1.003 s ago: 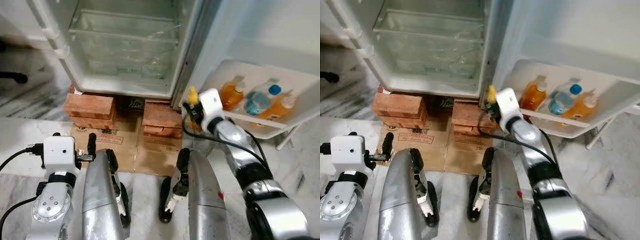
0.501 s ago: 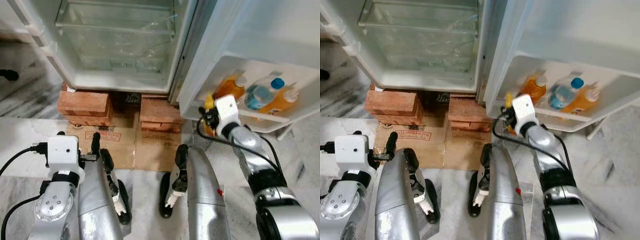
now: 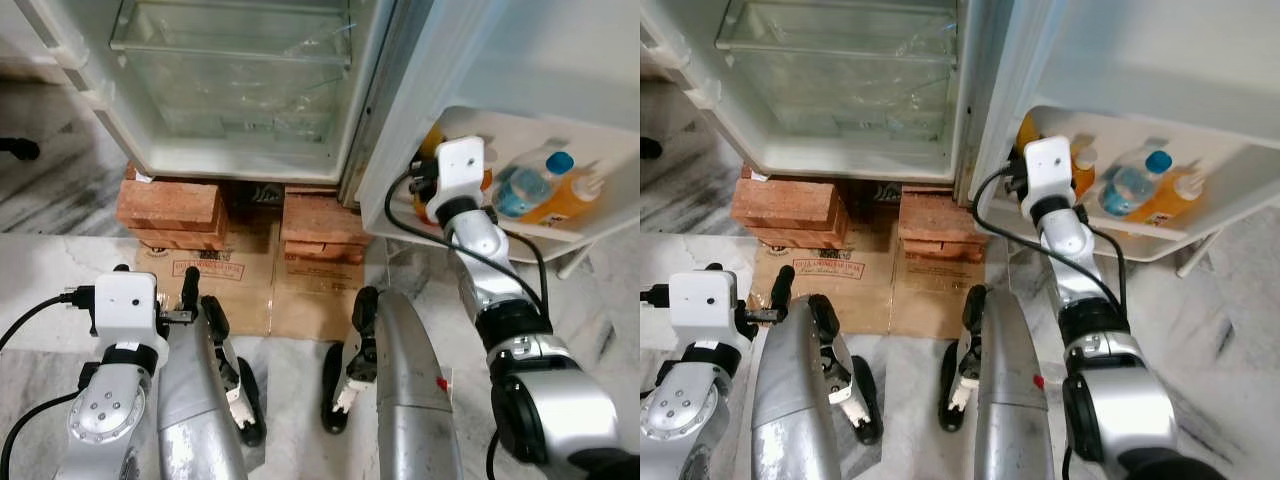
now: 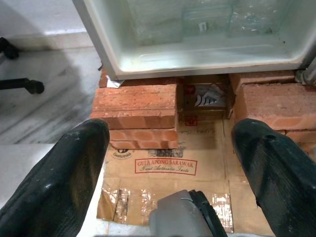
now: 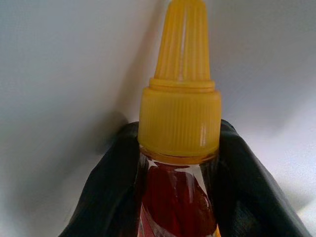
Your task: Restocking fridge
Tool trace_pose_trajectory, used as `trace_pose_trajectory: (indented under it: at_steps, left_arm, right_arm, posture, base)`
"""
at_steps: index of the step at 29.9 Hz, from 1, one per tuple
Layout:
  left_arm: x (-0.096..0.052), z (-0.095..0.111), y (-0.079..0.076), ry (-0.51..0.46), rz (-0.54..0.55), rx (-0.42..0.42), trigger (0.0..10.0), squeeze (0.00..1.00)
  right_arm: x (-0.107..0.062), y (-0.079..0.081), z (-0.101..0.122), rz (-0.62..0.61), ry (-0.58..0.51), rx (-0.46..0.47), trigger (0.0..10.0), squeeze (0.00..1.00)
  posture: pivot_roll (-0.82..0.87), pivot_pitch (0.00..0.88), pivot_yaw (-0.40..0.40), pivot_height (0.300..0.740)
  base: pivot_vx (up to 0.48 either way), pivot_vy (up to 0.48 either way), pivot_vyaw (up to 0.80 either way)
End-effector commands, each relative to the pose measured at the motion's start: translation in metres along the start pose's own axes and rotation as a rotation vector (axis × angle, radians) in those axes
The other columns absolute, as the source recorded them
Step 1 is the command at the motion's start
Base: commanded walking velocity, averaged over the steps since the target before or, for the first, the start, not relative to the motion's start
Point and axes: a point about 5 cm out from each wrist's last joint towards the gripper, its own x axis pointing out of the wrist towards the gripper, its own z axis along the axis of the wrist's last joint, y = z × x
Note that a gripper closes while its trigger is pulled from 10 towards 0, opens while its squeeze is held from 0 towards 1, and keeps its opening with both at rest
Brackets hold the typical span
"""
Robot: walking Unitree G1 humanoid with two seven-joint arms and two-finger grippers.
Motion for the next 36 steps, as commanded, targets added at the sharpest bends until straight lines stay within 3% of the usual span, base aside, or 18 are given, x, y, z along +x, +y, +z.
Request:
trace_pose_trajectory:
  at_steps: [1, 4, 8, 12, 16, 20, 24, 29, 34, 36]
  left_arm:
    - [-0.005, -0.002, 0.001, 0.018, 0.004, 0.013, 10.0, 0.0]
    - [-0.006, -0.001, 0.002, 0.017, 0.006, 0.017, 10.0, 0.0]
    - [-0.006, -0.002, 0.004, 0.022, 0.008, 0.02, 10.0, 0.0]
    - [-0.006, 0.001, -0.004, 0.017, -0.009, 0.012, 10.0, 0.0]
    - [-0.01, 0.005, -0.005, 0.01, -0.01, 0.011, 10.0, 0.0]
    - [-0.013, 0.005, -0.002, 0.012, -0.006, 0.016, 10.0, 0.0]
    - [-0.02, 0.004, 0.003, 0.029, -0.003, 0.029, 10.0, 0.0]
    - [-0.022, 0.005, 0.002, 0.036, -0.01, 0.031, 10.0, 0.0]
    - [-0.024, 0.007, 0.0, 0.039, -0.025, 0.035, 10.0, 0.0]
    - [-0.026, 0.009, 0.0, 0.04, -0.028, 0.043, 10.0, 0.0]
  right_arm:
    - [-0.002, -0.008, -0.005, -0.067, 0.007, -0.02, 10.0, 0.0]
    - [-0.001, -0.015, -0.006, -0.129, 0.009, -0.011, 10.0, 0.0]
    - [0.0, -0.022, -0.008, -0.201, 0.026, 0.076, 10.0, 0.0]
    - [-0.005, -0.001, -0.023, -0.192, 0.088, 0.239, 10.0, 0.0]
    - [-0.01, 0.014, -0.028, -0.164, 0.1, 0.298, 10.0, 0.0]
    - [-0.01, 0.02, -0.027, -0.152, 0.094, 0.316, 10.0, 0.0]
    - [-0.001, 0.026, -0.011, -0.11, 0.023, 0.344, 10.0, 0.0]
    - [0.006, 0.026, 0.001, -0.089, -0.031, 0.305, 10.0, 0.0]
    - [0.01, 0.018, 0.019, -0.117, -0.169, 0.225, 10.0, 0.0]
    - [0.007, 0.018, 0.018, -0.085, -0.189, 0.258, 10.0, 0.0]
  posture:
    - [0.18, 0.368, -0.059, 0.508]
    - [0.18, 0.372, -0.056, 0.508]
    - [0.18, 0.376, -0.053, 0.508]
    - [0.2, 0.39, -0.053, 0.508]
    - [0.22, 0.405, -0.052, 0.508]
    - [0.24, 0.422, -0.044, 0.508]
    - [0.24, 0.436, -0.033, 0.488]
    - [0.25, 0.442, -0.026, 0.468]
    - [0.27, 0.45, -0.018, 0.463]
    - [0.28, 0.453, -0.016, 0.463]
  base:
    - [0.0, 0.0, 0.0]
    - [0.0, 0.0, 0.0]
    - [0.0, 0.0, 0.0]
    - [0.0, 0.0, 0.0]
    - [0.0, 0.0, 0.0]
    - [0.0, 0.0, 0.0]
    - [0.0, 0.0, 0.0]
    - [0.0, 0.0, 0.0]
    - [0.0, 0.0, 0.0]
    - [0.0, 0.0, 0.0]
